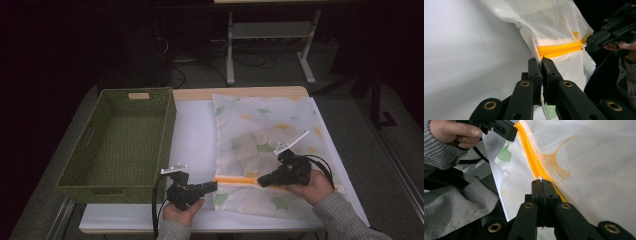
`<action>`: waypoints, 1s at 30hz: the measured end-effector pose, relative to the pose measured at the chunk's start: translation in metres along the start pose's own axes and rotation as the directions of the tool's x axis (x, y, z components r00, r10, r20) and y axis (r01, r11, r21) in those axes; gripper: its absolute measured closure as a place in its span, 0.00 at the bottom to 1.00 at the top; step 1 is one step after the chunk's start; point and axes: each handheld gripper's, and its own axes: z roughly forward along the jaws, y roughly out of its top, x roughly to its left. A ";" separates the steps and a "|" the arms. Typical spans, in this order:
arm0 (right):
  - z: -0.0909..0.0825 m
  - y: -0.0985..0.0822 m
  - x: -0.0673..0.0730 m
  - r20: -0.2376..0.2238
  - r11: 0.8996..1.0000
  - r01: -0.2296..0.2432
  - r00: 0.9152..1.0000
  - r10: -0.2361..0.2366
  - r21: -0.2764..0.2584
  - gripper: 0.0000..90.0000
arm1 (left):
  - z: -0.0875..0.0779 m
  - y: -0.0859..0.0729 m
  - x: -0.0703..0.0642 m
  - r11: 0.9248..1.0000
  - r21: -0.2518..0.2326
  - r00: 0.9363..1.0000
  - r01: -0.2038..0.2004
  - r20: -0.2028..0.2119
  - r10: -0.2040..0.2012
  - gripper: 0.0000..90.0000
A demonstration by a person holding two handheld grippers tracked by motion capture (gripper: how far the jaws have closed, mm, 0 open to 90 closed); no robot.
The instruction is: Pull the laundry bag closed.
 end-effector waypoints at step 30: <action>-0.010 -0.012 -0.001 0.016 1.000 -0.011 1.000 0.012 -0.019 1.00 | 0.000 0.001 -0.001 1.000 0.010 1.000 -0.011 -0.009 0.011 0.96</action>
